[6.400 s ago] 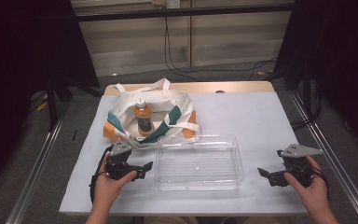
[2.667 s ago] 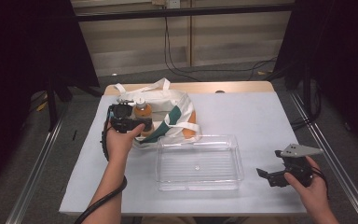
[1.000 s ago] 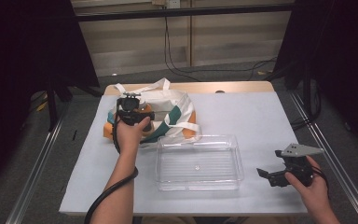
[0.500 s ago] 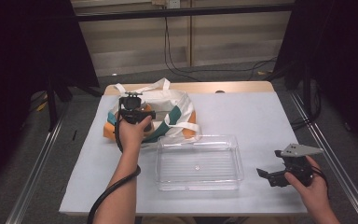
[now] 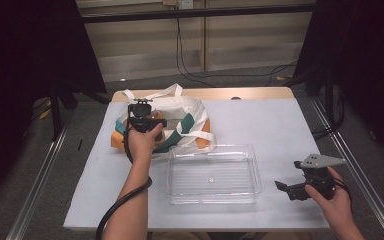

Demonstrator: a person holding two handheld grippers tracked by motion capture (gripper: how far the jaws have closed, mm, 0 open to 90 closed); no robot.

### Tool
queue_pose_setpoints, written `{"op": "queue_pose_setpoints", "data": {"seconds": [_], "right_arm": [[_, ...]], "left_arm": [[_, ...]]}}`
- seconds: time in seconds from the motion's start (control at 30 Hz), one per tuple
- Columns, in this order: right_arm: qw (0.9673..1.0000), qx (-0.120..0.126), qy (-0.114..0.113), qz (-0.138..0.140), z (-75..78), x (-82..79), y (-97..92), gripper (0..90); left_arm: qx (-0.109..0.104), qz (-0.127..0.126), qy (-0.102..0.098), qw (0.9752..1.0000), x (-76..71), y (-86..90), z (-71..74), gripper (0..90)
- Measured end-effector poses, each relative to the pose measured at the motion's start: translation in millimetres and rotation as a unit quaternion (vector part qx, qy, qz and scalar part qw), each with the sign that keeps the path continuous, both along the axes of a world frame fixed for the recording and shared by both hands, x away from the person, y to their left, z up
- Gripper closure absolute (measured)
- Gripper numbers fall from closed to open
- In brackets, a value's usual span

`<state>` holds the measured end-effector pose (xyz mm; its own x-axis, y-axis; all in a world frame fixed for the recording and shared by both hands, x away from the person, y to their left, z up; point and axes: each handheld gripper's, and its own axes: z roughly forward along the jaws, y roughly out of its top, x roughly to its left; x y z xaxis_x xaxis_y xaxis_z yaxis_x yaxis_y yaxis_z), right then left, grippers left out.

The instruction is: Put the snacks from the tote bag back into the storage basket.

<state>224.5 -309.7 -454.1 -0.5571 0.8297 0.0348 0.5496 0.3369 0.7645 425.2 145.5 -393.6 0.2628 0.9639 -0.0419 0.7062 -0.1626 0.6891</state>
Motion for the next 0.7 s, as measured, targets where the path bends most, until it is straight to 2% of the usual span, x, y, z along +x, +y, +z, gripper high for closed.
{"op": "queue_pose_setpoints", "data": {"seconds": [0.13, 0.47, 0.5, 0.57, 0.7], "right_arm": [[1.0, -0.002, -0.001, 0.002, -0.1, 0.3, 0.5, 0.9], [1.0, 0.0, -0.003, 0.002, -0.1, 0.6, -1.0, 0.9], [1.0, 0.001, -0.004, 0.002, 0.0, 0.7, -1.1, 0.9], [1.0, 0.001, -0.003, 0.001, 0.0, 0.5, -0.9, 0.9], [1.0, -0.002, -0.001, 0.001, -0.4, 0.3, 0.0, 0.9]], "left_arm": [[0.008, 0.002, 0.021, 0.9997, 0.3, -1.2, 4.4, 30.1], [0.01, -0.005, 0.048, 0.9988, 0.3, 0.3, 11.9, 30.3], [0.007, -0.002, 0.047, 0.9989, 0.0, -0.2, 12.2, 30.3], [0.015, -0.008, 0.054, 0.9984, -0.1, 1.4, 14.6, 30.2], [0.009, -0.008, 0.06, 0.9981, -1.0, 2.7, 20.1, 30.3]]}}
